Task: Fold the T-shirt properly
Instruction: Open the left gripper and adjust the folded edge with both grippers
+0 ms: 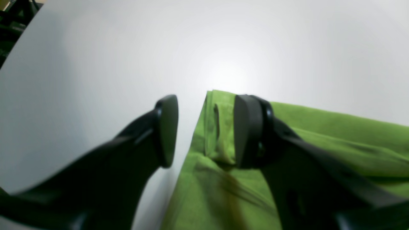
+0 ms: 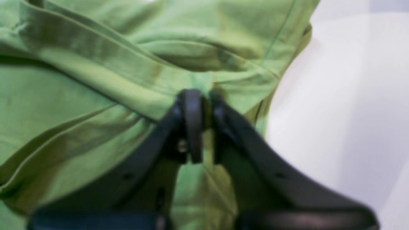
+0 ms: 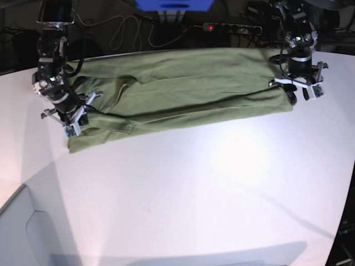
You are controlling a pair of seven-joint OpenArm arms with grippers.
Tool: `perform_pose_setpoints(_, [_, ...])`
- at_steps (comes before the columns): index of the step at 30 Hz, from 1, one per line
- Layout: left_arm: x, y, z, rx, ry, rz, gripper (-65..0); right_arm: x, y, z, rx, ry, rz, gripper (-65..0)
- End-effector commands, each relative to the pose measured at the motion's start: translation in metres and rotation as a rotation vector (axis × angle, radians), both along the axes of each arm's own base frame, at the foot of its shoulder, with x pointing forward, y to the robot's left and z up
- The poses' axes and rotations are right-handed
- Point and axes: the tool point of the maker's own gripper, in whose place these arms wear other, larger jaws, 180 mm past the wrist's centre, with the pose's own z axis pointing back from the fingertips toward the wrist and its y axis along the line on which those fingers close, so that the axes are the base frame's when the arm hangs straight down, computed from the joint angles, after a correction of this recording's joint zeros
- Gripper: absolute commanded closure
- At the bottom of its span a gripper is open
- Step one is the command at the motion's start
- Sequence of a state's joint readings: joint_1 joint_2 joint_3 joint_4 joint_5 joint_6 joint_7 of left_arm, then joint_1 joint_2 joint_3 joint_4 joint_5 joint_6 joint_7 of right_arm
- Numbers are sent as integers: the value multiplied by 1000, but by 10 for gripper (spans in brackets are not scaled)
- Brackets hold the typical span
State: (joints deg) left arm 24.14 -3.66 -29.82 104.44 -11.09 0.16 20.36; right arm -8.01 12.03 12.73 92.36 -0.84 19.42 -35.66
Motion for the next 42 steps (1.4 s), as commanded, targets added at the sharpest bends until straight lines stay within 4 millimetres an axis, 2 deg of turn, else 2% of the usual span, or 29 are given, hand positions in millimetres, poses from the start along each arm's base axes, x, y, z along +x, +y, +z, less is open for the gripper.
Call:
perform_pose_setpoints(1, [4, 3, 11, 25, -36, -3, -273, 6, 0, 15, 2, -56, 19, 0])
perform_pose_setpoints(5, [3, 4, 11, 25, -36, -1, -273, 1, 6, 29, 0, -106, 41, -3])
perform_pose_setpoints(8, [3, 4, 11, 25, -36, -1, -273, -8, 10, 32, 3, -121, 53, -3])
perform_pose_setpoints(16, [6, 5, 13, 29, -43, -3, -273, -27, 9, 18, 0, -72, 56, -2])
perform_pose_setpoints(21, [7, 5, 14, 33, -45, -5, -273, -28, 6, 18, -10, -69, 60, -2])
perform_pose_setpoints(33, [7, 6, 14, 34, -46, -4, -273, -44, -2, 9, -36, -25, 70, -2])
perform_pose_setpoints(40, [7, 6, 14, 34, -46, -4, -273, -52, -9, 5, -55, 0, 75, -6])
perform_pose_setpoints(42, [7, 5, 16, 35, -49, -5, -273, -51, -19, 11, -68, -15, 46, -7])
